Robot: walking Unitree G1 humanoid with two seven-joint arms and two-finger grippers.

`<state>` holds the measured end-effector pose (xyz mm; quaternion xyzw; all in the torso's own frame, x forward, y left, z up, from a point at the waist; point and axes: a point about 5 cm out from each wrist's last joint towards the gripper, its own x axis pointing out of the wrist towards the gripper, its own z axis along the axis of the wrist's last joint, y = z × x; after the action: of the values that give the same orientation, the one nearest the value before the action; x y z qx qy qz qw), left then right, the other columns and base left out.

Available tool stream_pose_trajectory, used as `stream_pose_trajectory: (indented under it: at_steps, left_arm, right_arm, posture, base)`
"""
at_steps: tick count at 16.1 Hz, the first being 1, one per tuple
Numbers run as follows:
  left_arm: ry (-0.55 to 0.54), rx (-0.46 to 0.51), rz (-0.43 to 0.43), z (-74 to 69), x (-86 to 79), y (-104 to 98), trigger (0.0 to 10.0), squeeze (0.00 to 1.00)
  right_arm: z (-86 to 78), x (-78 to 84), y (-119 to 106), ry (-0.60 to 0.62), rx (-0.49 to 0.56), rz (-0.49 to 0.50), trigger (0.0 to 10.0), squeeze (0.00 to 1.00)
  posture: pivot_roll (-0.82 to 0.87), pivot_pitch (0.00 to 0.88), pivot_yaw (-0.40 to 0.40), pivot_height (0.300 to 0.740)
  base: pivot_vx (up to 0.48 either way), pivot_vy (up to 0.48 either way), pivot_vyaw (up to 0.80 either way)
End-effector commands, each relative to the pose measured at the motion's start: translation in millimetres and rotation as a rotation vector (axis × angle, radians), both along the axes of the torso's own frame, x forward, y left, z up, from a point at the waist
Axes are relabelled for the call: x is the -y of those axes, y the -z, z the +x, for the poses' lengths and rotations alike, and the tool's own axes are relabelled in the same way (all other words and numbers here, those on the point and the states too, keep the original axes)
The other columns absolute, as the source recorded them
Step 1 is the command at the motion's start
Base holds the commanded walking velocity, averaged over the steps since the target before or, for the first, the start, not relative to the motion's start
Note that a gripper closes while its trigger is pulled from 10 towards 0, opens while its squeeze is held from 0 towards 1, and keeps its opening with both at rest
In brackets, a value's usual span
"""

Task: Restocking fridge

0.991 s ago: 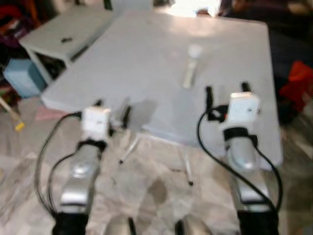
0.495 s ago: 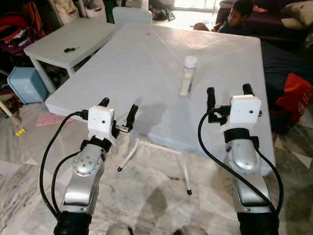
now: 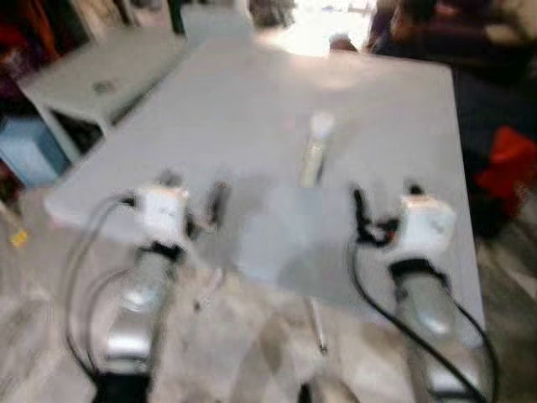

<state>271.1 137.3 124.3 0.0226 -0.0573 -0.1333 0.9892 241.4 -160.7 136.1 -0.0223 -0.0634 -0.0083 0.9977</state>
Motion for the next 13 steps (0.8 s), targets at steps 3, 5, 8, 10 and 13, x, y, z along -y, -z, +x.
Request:
stream_pose_trajectory:
  at_steps: [3,5,8,10,13]
  left_arm:
    - [-0.074,0.038,0.003,0.5,-17.7,-11.8,10.0,0.0]
    - [-0.098,0.038,0.003,2.6,-20.2,-12.5,10.0,0.0]
    - [-0.108,0.033,-0.002,0.9,-22.9,-12.9,10.0,0.0]
    - [-0.115,0.005,-0.01,-2.9,-24.8,-8.1,10.0,0.0]
    - [-0.098,-0.014,-0.005,-5.1,-22.2,-5.5,10.0,0.0]
  right_arm:
    - [-7.1,-10.6,-5.5,-0.043,0.016,0.035,10.0,0.0]
    - [-4.4,-9.9,-8.2,-0.052,0.024,0.023,10.0,0.0]
    - [6.3,-12.9,-15.0,-0.072,0.048,0.037,10.0,0.0]
    - [14.0,-17.5,-19.5,-0.101,0.059,0.055,10.0,0.0]
    - [34.2,-23.4,-24.3,-0.187,0.048,0.062,10.0,0.0]
  posture:
    - [-0.05,0.077,0.028,0.74]
    - [-0.05,0.086,0.026,0.74]
    - [-0.04,0.094,0.023,0.74]
    - [-0.03,0.103,0.027,0.74]
    - [-0.02,0.109,0.038,0.74]
  base:
    - [0.099,0.0,0.0]
    - [0.0,0.0,0.0]
    - [0.0,0.0,0.0]
    - [0.0,0.0,0.0]
    - [0.0,0.0,0.0]
